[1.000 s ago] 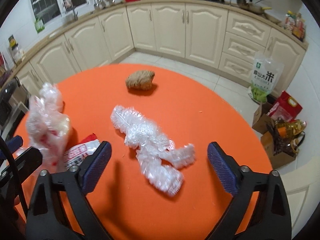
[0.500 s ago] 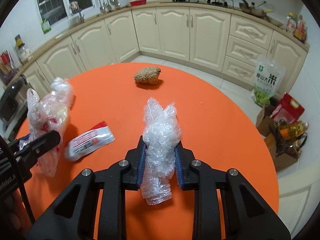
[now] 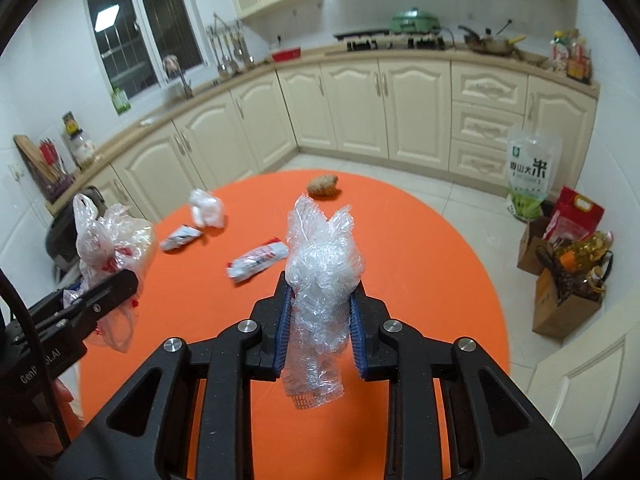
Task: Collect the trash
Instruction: 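Grasp the large clear plastic bag with the left tool while the right tool grasps the bubble wrap, then carry both plastic items to the blue bin and open both tools over it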
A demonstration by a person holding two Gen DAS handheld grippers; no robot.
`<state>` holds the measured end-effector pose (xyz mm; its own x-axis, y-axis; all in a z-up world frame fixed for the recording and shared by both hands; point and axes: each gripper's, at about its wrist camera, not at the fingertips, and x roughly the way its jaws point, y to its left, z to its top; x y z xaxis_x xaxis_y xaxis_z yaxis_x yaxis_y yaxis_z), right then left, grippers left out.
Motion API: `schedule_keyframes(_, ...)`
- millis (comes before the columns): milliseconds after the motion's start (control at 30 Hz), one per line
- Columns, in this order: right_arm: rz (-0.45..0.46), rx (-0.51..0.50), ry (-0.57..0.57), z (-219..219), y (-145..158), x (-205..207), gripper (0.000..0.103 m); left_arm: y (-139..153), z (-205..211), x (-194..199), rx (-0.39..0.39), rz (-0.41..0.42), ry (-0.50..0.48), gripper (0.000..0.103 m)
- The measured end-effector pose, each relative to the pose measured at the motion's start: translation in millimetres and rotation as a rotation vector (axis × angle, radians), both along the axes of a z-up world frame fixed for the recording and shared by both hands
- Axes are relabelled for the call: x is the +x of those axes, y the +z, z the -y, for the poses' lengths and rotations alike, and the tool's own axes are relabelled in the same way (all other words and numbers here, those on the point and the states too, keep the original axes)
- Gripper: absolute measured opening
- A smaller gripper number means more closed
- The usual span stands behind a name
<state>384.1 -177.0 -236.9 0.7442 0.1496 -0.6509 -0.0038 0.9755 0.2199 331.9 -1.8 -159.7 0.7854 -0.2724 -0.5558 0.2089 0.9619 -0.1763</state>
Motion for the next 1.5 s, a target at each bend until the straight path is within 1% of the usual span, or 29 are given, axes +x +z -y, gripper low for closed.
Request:
schedule_keyframes(167, 0.068, 0.005, -0.02, 2.4, 28.1, -42.7, 0.024, 12.0, 11.1, -46.3, -0.004, 0.07, -0.033, 0.041)
schedule_keyframes(333, 0.134, -0.005, -0.05, 6.8, 54.8, -87.3, 0.024, 15.8, 9.6, -100.4, 0.002, 0.128, -0.067, 0.041)
schedule_keyframes(400, 0.156, -0.005, -0.059, 10.1, 62.4, -101.3, 0.024, 6.8, 6.3, -134.9, 0.007, 0.148, -0.079, 0.041)
schedule_keyframes(533, 0.193, -0.006, -0.086, 13.4, 74.7, -129.6, 0.024, 1.3, 6.4, -162.9, 0.016, 0.175, -0.114, 0.041)
schedule_keyframes(733, 0.225, 0.003, -0.134, 36.6, 83.8, -162.1, 0.024, -5.8, 17.4, -208.0, 0.021, 0.199, -0.168, 0.041)
schedule_keyframes(900, 0.243, 0.024, -0.183, 64.4, 85.4, -183.9, 0.024, -4.6, 27.0, -220.5, 0.028, 0.212, -0.223, 0.041)
schedule_keyframes(1100, 0.241, 0.041, -0.251, 103.9, 80.3, -195.1, 0.024, -0.6, 45.9, -212.1, 0.042, 0.199, -0.288, 0.041)
schedule_keyframes(1333, 0.195, 0.069, -0.324, 154.0, 57.3, -190.0, 0.024, 1.4, 70.8, -179.4, 0.058, 0.148, -0.353, 0.041)
schedule_keyframes(1500, 0.128, 0.095, -0.382, 195.0, 26.9, -179.4, 0.024, -3.2, 101.9, -150.5, 0.073, 0.089, -0.413, 0.041)
